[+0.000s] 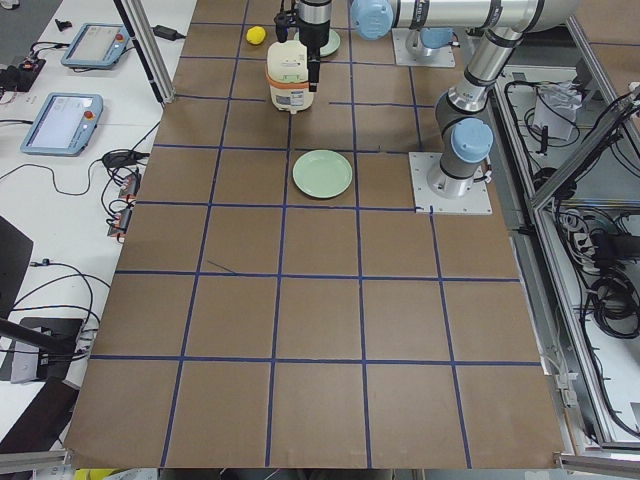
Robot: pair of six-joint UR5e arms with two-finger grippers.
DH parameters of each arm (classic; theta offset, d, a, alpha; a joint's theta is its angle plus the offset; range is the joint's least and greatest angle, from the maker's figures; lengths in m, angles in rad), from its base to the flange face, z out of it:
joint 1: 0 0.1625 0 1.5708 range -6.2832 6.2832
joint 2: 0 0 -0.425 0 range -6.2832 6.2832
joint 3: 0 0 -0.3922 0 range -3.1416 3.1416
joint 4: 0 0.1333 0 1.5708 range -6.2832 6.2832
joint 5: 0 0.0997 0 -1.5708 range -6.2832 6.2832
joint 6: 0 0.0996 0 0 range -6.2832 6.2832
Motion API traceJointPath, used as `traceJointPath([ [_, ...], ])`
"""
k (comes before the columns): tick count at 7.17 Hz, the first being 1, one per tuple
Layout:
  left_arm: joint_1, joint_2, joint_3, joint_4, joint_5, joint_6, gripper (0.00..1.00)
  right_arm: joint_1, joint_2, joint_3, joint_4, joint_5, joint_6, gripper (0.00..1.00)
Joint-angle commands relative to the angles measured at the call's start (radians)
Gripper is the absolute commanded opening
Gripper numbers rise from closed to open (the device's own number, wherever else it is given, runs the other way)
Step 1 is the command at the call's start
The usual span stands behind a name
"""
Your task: Press rice cooker button
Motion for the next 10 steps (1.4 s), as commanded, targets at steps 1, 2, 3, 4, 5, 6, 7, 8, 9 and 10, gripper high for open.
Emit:
traceJointPath([
  [1, 0.000, 0.000, 0.000, 0.000, 0.000, 0.000, 1.00, 0.000, -0.002, -0.001, 0.000, 0.000, 0.000, 0.99],
  [2, 0.000, 0.000, 0.000, 0.000, 0.000, 0.000, 1.00, 0.000, -0.005, -0.001, 0.006, 0.000, 0.000, 0.99],
  [3, 0.000, 0.000, 0.000, 0.000, 0.000, 0.000, 1.00, 0.000, -0.018, 0.001, 0.011, 0.000, 0.000, 0.99],
  [4, 0.000, 0.000, 0.000, 0.000, 0.000, 0.000, 1.00, 0.002, -0.023, 0.001, 0.012, 0.000, 0.000, 0.99],
  [5, 0.000, 0.000, 0.000, -0.001, 0.000, 0.000, 1.00, 0.002, -0.025, 0.002, 0.012, 0.000, 0.000, 0.99],
  [6, 0.000, 0.000, 0.000, 0.000, 0.000, 0.000, 1.00, 0.002, -0.025, 0.002, 0.014, 0.000, 0.000, 0.99],
  [7, 0.000, 0.000, 0.000, 0.000, 0.000, 0.000, 1.00, 0.002, -0.025, 0.002, 0.012, 0.002, 0.000, 0.99],
  [8, 0.000, 0.000, 0.000, 0.000, 0.000, 0.000, 1.00, 0.002, -0.025, 0.004, 0.012, 0.003, 0.003, 0.99],
  [9, 0.000, 0.000, 0.000, 0.000, 0.000, 0.000, 1.00, 0.002, -0.025, 0.004, 0.012, 0.011, 0.005, 0.99],
  [10, 0.000, 0.000, 0.000, 0.000, 0.000, 0.000, 1.00, 0.002, -0.025, 0.004, 0.012, 0.015, 0.006, 1.00],
])
